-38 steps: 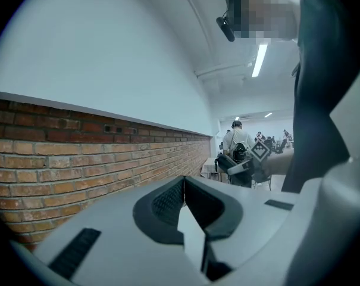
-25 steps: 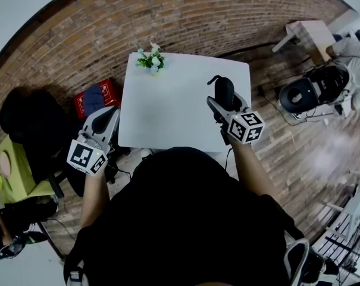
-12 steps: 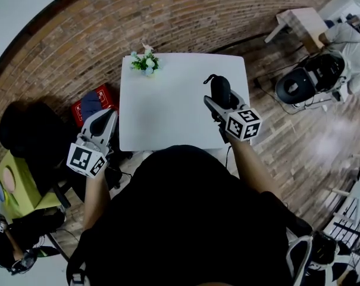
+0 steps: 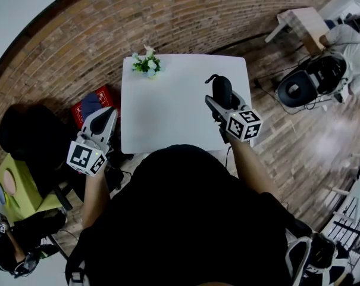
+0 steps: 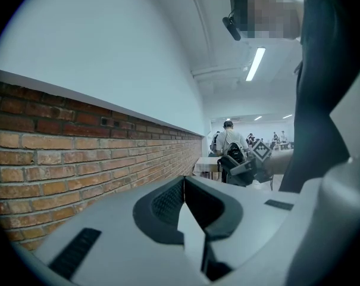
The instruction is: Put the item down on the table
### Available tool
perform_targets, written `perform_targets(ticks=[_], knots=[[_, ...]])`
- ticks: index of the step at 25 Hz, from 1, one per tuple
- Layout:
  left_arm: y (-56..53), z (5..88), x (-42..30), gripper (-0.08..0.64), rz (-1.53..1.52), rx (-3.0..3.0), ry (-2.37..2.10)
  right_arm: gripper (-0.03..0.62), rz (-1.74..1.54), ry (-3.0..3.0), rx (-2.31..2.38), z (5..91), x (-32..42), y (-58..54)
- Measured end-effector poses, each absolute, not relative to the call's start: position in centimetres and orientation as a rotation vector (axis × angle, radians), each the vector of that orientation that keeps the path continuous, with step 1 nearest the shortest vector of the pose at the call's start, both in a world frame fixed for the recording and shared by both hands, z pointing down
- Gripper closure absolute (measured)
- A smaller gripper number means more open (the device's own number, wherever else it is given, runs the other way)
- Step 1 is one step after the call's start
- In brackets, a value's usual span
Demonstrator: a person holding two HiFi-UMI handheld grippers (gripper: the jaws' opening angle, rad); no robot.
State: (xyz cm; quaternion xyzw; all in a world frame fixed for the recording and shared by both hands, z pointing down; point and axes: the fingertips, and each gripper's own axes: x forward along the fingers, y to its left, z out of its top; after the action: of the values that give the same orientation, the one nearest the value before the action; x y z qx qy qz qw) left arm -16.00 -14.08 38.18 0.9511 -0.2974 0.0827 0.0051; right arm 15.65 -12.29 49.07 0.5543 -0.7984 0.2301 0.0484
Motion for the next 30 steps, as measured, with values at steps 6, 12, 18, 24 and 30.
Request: perform_targets(ticks=[6, 12, 18, 24, 30], knots=[[-15.1, 38.4, -16.2, 0.548, 0.278, 2.994, -0.92, 0.221, 0.708, -2.42, 1.703, 49.4, 15.3, -13.0], [-16.0, 38.9, -16.2, 0.548, 0.305, 3.011, -0.911, 0.221, 0.717, -2.406, 1.705, 49.9, 15.0, -13.7], [-16.3, 38.9, -16.2, 0.547, 0.325, 3.024, -0.907, 0.221, 0.715, -2.398, 1.705, 50.0, 15.0, -14.2], [-16.5, 39.1, -16.6, 0.548, 0.33, 3.019, -0.915, 0.221, 0.74, -2.389, 1.688, 51.1, 14.4, -14.8], [-16.3, 39.0, -16.7, 0.548, 0.35, 3.015, -0.925, 0.221, 0.797, -2.378, 1.659, 52.9, 14.3, -14.9]])
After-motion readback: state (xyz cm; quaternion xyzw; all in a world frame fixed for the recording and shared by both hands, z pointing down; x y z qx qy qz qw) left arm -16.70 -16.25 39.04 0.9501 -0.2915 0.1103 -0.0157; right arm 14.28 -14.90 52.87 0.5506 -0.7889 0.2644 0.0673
